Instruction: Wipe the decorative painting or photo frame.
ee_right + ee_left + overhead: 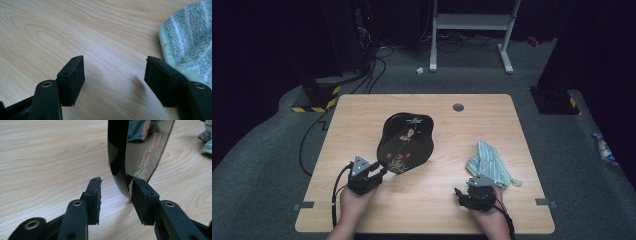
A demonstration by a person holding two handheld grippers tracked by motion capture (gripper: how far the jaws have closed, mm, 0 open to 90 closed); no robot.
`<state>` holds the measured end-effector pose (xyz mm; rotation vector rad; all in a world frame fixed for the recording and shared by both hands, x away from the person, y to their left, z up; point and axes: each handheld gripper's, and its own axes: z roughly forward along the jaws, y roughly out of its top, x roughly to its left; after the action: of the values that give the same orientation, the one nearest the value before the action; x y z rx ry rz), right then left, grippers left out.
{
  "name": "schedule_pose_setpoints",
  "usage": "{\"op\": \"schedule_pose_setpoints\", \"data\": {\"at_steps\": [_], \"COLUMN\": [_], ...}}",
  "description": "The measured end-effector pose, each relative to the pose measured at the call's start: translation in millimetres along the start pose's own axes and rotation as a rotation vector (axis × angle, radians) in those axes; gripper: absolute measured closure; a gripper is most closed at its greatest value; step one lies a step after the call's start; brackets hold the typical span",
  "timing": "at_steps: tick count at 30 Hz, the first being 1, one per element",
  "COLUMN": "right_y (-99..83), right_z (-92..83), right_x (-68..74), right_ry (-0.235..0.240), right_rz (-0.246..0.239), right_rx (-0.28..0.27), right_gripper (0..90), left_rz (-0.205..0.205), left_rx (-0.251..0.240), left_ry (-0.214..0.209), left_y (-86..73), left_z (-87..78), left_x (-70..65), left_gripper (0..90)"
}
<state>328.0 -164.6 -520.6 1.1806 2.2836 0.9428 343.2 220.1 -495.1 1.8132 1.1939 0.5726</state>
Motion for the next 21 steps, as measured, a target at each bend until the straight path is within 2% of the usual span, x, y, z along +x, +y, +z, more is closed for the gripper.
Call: {"op": "schedule_pose_setpoints", "data": {"at_steps": [15, 21], "right_y": [-10.7, -11.7], "right_z": [-7.0, -5.8], "right_x": [-1.9, -0.2], "right_ry": [-0.015, -0.003], "right_rz": [0.018, 0.017], "right_rx": [0.008, 0.011], "right_gripper": [32.0, 31.7], "left_rz": [-0.027, -0.030], "left_rx": [0.008, 0.018], "left_ry": [0.025, 0.029], "left_y": [5.7, 5.0], "left_z": [18.8, 23.6], "left_x": [12.7, 14.4], "left_gripper": [61.0, 61.3]}}
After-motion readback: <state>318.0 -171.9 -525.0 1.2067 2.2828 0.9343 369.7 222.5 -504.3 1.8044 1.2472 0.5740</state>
